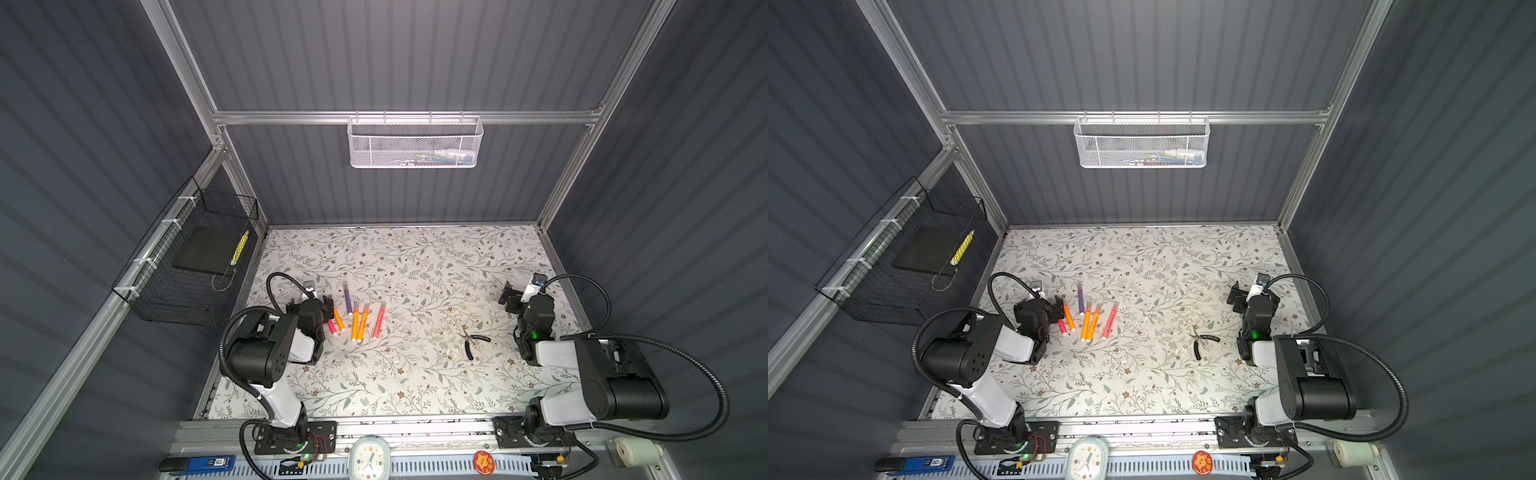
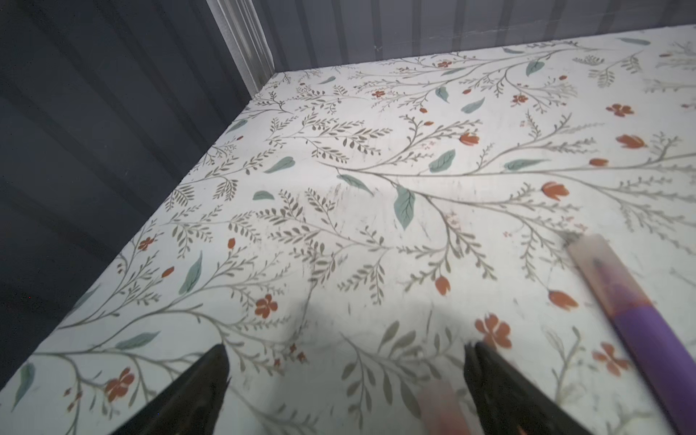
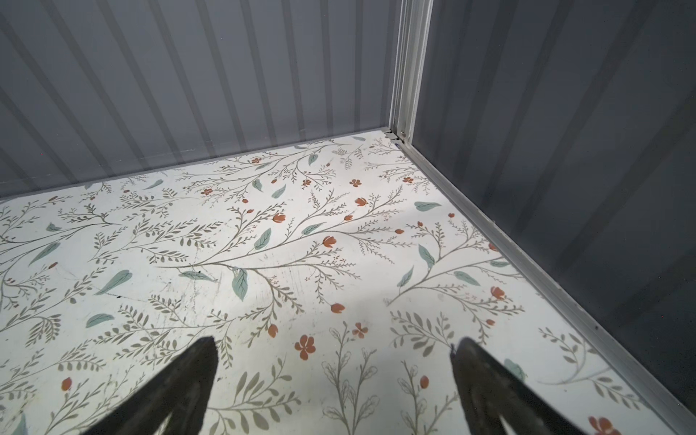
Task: Insert pens into pen caps
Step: Reset both arms
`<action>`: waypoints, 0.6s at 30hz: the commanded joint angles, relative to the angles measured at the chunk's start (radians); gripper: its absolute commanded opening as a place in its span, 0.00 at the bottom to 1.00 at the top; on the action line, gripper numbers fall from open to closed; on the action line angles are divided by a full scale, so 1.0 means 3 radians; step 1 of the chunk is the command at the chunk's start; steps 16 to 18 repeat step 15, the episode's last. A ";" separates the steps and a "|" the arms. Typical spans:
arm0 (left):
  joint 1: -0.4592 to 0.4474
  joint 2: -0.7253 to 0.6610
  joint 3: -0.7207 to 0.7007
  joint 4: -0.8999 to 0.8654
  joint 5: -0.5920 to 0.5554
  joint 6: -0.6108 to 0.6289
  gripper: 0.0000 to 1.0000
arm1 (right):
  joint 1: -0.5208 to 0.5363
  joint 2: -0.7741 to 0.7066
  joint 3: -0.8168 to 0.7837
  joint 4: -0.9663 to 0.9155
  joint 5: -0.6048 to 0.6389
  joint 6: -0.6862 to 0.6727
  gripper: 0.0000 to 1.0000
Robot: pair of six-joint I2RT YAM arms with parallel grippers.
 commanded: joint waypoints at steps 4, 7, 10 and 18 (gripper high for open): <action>0.0174 -0.0056 0.0208 -0.0252 0.0237 -0.0165 1.00 | 0.0007 0.0021 0.0066 0.0008 -0.0011 -0.0039 0.99; 0.0174 -0.0037 0.0173 -0.0131 0.0238 -0.0146 1.00 | 0.0004 0.0032 0.0087 -0.0026 -0.0019 -0.0034 0.99; 0.0173 -0.0036 0.0176 -0.0156 0.0235 -0.0151 1.00 | 0.0002 0.0030 0.0093 -0.0031 -0.0024 -0.0034 0.99; 0.0174 -0.0042 0.0175 -0.0156 0.0238 -0.0151 1.00 | 0.0006 0.0012 0.0061 0.0007 -0.0016 -0.0039 0.99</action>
